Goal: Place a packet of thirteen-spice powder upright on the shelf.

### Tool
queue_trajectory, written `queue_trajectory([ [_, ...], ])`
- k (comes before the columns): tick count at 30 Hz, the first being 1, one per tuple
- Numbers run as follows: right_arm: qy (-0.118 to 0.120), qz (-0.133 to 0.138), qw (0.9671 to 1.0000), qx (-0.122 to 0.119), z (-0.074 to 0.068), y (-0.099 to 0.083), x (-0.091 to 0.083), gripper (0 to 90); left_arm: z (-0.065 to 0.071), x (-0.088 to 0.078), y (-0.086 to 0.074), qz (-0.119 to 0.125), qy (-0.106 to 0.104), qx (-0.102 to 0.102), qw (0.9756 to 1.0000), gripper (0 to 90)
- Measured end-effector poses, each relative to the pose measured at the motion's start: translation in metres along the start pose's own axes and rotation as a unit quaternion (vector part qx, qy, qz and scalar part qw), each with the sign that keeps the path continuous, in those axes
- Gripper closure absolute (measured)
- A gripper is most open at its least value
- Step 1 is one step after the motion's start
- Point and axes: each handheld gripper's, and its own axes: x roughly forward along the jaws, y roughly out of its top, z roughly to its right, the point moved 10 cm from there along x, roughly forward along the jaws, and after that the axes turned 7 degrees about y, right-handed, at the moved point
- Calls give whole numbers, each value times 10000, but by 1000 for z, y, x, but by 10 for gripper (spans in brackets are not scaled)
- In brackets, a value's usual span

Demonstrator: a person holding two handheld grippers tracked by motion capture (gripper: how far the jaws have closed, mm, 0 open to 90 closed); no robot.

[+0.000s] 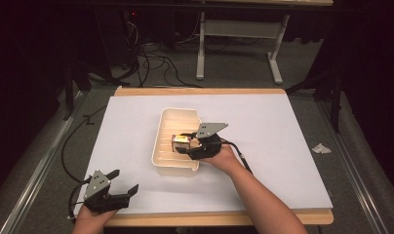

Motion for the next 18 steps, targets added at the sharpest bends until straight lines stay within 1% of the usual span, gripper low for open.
queue_trajectory([
  [3,-30,-30,10000,31,1,1,0,427,0,0,0,-2,-1,-5,10000,140],
  [6,-47,6,10000,-2,2,3,-1,405,0,0,0,2,-2,0,10000,140],
  [13,-131,71,9998,121,4,6,-6,316,1,0,0,0,-8,-7,10000,140],
  [18,-180,118,9996,167,5,9,-13,289,1,1,0,5,-12,-23,10000,140],
])
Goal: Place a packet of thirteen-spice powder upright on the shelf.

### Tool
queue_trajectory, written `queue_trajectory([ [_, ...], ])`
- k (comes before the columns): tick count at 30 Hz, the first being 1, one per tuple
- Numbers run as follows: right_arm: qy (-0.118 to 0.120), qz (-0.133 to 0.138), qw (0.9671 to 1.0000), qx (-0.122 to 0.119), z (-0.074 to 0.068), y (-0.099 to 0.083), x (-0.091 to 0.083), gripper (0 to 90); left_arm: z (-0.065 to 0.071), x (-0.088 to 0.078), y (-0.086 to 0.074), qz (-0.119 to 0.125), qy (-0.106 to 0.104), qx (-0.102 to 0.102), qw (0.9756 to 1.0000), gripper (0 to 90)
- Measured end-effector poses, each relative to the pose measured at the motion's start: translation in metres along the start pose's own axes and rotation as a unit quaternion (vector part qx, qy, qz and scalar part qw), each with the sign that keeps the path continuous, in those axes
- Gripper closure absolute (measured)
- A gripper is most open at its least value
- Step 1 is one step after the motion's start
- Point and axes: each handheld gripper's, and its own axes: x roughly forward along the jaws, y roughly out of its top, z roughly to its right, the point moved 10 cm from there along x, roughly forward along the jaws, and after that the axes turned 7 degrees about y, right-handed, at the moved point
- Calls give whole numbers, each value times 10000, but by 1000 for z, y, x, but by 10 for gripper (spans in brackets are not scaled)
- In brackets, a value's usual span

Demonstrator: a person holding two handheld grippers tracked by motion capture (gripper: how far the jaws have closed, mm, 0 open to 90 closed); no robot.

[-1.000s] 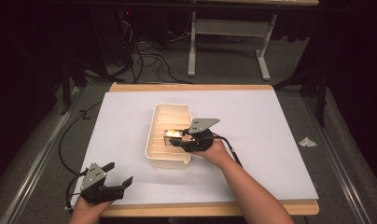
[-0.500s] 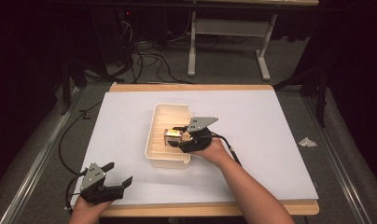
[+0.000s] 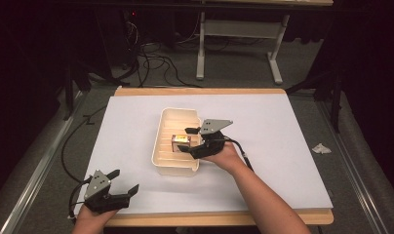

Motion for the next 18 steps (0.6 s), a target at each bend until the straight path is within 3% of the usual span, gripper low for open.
queue_trajectory([
  [11,-192,96,9998,39,1,6,-26,253,0,1,-2,-36,6,46,10000,140],
  [18,-578,75,9982,165,6,2,-53,247,1,3,-3,-42,3,56,10000,140],
])
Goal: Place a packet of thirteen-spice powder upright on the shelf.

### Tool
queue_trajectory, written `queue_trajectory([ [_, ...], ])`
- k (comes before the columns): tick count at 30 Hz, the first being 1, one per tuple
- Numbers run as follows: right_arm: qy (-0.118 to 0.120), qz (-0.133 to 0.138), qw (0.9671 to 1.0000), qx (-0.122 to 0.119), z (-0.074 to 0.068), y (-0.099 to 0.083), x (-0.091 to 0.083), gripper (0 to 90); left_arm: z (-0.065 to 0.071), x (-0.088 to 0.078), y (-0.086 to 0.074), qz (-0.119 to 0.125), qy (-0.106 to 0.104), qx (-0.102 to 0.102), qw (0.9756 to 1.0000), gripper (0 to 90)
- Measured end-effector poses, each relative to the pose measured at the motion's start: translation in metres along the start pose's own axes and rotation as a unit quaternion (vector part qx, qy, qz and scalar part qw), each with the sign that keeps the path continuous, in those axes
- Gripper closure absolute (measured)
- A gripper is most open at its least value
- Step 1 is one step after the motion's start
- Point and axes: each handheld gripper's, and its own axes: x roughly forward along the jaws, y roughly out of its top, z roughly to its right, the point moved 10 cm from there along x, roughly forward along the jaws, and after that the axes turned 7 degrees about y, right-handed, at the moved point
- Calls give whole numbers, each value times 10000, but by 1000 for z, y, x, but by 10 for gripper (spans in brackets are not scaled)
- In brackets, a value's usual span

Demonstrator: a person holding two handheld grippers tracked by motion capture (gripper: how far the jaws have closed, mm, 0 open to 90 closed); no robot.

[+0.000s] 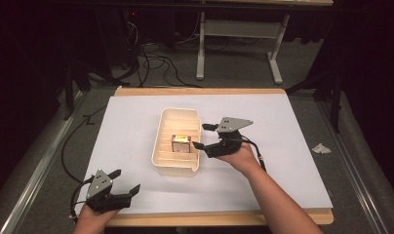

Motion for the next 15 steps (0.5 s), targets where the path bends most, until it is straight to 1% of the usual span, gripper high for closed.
queue_trajectory([
  [1,-33,9,10000,25,1,-1,-3,247,0,1,0,-2,-5,-2,10000,140],
  [4,-248,-6,9996,99,7,-5,-17,239,2,3,-1,-13,-23,5,10000,140],
  [6,-425,47,9989,173,11,-9,-29,233,3,5,-1,-8,-38,5,10000,140],
  [8,-577,46,9981,223,15,-13,-39,227,5,7,-1,-25,-57,2,10000,140],
  [11,-877,2,9957,314,22,-21,-57,221,6,9,-2,-44,-82,24,10000,140],
  [12,-933,-19,9950,343,23,-23,-62,219,7,9,-3,-50,-83,41,9999,140],
  [15,-1227,-78,9916,415,26,-33,-82,210,8,11,-3,-60,-100,47,9999,140],
])
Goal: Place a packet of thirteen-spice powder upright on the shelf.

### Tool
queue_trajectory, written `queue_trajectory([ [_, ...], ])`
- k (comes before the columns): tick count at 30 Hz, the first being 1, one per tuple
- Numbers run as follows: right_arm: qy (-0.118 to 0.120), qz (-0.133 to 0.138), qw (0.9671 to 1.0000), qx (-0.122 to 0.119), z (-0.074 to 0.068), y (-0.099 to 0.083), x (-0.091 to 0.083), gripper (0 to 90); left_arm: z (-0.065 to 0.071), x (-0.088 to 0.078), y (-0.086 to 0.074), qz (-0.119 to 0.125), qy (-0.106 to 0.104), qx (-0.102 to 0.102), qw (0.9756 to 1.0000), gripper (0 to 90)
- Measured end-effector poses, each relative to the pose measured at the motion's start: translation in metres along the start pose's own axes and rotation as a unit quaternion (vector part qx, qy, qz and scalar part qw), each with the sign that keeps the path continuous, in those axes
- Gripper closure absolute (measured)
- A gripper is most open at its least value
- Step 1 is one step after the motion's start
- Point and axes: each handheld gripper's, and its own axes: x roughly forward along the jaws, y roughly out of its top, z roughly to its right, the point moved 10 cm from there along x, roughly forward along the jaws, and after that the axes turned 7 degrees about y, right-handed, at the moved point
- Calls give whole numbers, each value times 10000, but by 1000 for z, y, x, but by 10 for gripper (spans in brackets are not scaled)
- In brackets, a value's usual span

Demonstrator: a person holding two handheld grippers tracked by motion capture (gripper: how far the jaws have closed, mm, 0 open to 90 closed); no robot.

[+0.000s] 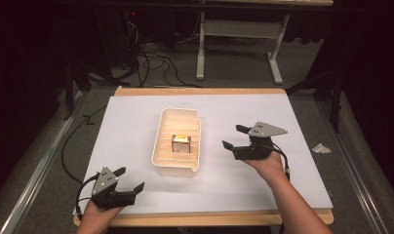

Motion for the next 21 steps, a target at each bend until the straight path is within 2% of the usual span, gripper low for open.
queue_trajectory([
  [7,-537,-51,9984,139,10,-25,-40,197,2,3,0,11,-33,-15,10000,140],
  [15,-989,-33,9948,249,12,-52,-81,175,3,5,0,27,-52,-20,10000,140],
  [19,-1156,58,9925,386,9,-67,-100,167,3,5,0,18,-47,-28,10000,140],
  [21,-1168,154,9915,545,6,-79,-105,167,3,5,0,16,-44,-47,10000,140],
])
